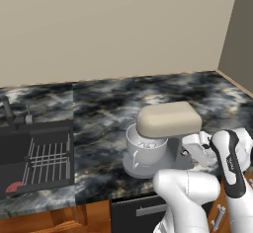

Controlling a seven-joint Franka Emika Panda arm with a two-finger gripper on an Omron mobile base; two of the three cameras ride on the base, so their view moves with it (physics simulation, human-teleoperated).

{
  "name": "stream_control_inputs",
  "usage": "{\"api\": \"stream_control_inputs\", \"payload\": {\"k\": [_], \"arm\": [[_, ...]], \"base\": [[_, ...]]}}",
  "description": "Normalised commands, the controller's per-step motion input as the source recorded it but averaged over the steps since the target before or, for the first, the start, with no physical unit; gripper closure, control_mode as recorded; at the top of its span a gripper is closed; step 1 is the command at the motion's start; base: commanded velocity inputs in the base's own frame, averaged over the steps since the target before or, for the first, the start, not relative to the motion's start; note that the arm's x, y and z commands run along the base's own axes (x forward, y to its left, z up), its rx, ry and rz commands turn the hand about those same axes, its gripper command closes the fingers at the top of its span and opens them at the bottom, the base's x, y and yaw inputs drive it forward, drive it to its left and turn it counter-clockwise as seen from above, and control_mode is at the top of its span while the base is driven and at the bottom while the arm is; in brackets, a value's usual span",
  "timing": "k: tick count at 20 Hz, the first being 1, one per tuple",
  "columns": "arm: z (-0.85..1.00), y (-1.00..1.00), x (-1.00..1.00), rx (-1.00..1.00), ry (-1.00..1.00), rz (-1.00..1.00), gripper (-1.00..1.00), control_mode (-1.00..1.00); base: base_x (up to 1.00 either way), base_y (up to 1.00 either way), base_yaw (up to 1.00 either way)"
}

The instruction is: Add butter and sugar cubes to the stand mixer bowl and then turn on the stand mixer to begin making frosting.

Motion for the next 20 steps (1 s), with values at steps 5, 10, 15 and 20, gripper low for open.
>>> {"api": "stream_control_inputs", "payload": {"k": [5, 10, 15, 20], "arm": [[0.19, 0.05, 0.07, 0.01, 0.00, 0.00, 1.00, -1.00], [0.41, 0.03, 0.02, 0.03, 0.14, -0.05, 1.00, -1.00], [0.06, 0.06, 0.00, 0.00, 0.19, -0.08, 1.00, -1.00], [-0.09, -0.06, 0.00, 0.06, -0.01, 0.00, 1.00, -1.00]], "base": [[0.00, 0.00, 0.00], [0.00, 0.00, 0.00], [0.00, 0.00, 0.00], [0.00, 0.00, 0.00]]}}
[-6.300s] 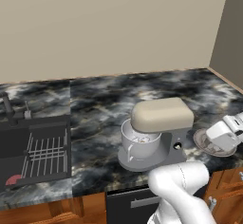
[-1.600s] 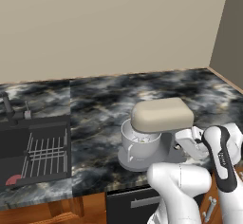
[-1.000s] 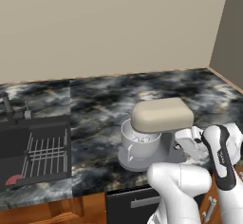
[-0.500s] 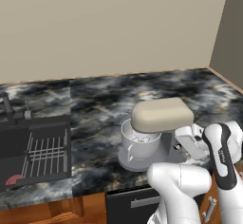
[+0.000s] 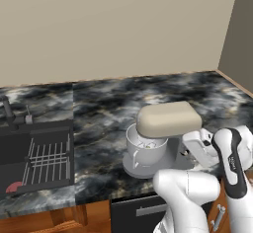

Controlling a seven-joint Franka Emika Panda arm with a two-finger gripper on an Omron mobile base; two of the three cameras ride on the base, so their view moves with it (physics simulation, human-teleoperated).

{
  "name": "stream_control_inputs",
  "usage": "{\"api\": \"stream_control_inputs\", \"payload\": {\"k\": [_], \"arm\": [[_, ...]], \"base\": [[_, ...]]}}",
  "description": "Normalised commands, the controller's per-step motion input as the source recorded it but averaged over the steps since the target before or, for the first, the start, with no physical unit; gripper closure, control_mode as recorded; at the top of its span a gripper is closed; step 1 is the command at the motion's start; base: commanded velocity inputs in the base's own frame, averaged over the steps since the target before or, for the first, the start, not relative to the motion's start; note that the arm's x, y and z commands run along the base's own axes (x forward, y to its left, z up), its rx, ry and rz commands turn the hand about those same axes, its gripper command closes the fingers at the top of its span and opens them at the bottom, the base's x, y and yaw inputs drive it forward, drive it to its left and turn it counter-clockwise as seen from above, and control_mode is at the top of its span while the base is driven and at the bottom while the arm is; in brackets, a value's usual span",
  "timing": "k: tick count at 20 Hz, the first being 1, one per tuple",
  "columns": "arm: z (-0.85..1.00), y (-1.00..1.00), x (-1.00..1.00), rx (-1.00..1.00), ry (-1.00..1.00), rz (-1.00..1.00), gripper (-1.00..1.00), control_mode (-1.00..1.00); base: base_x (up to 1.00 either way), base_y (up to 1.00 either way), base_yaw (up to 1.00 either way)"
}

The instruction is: Add butter and sugar cubes to the stand mixer bowl and then turn on the stand mixer to begin making frosting.

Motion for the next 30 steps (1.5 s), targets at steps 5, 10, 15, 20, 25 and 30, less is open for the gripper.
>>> {"api": "stream_control_inputs", "payload": {"k": [5, 10, 15, 20, 25, 30], "arm": [[-0.08, -0.06, 0.00, 0.20, -0.20, 0.00, 1.00, -1.00], [-0.06, 0.00, 0.00, 0.27, -0.16, 0.01, 1.00, -1.00], [-0.02, -0.15, 0.00, 0.19, -0.02, 0.00, 1.00, -1.00], [-0.13, -0.20, 0.00, 0.30, 0.07, 0.00, 1.00, -1.00], [-0.17, -0.12, 0.00, 0.36, 0.10, 0.00, 1.00, -1.00], [-0.06, -0.09, 0.00, 0.34, 0.12, 0.00, 1.00, -1.00]], "base": [[0.00, 0.00, 0.00], [0.00, 0.00, 0.00], [0.00, 0.00, 0.00], [0.00, 0.00, 0.00], [0.00, 0.00, 0.00], [0.00, 0.00, 0.00]]}}
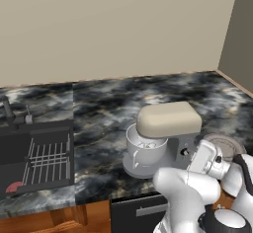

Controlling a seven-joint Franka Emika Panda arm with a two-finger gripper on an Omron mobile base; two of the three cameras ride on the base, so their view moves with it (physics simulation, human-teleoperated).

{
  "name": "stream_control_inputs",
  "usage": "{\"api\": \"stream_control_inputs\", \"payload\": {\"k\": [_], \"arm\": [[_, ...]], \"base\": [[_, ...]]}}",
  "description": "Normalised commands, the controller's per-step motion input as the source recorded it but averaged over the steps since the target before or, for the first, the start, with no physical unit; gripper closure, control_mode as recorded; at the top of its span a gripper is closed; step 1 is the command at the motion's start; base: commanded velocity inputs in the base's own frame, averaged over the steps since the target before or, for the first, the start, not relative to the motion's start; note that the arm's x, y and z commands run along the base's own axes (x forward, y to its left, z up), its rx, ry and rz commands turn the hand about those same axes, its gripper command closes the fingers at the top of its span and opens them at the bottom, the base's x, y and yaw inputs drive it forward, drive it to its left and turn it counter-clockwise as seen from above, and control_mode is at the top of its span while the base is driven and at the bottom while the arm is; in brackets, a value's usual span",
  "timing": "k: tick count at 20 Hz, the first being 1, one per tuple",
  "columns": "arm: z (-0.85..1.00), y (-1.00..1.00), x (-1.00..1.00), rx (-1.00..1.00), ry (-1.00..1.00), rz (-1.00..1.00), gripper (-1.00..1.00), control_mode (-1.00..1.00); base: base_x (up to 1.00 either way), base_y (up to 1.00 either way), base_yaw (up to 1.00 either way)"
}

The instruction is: Add butter and sugar cubes to the stand mixer bowl and then turn on the stand mixer to begin making frosting.

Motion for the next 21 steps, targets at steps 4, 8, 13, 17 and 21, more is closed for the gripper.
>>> {"api": "stream_control_inputs", "payload": {"k": [4, 8, 13, 17, 21], "arm": [[0.00, 0.00, 0.00, 0.34, 0.15, 0.00, 1.00, -1.00], [-0.01, 0.00, 0.00, 0.28, 0.15, 0.00, 1.00, -1.00], [-0.05, 0.00, -0.04, 0.05, 0.02, 0.00, 1.00, -1.00], [0.01, 0.00, -0.08, 0.00, 0.00, 0.00, -1.00, -1.00], [0.14, 0.00, -0.12, 0.03, 0.00, 0.00, -1.00, -1.00]], "base": [[0.00, 0.00, 0.00], [0.00, 0.00, 0.00], [0.00, 0.00, 0.00], [0.00, 0.00, 0.00], [0.00, 0.00, 0.00]]}}
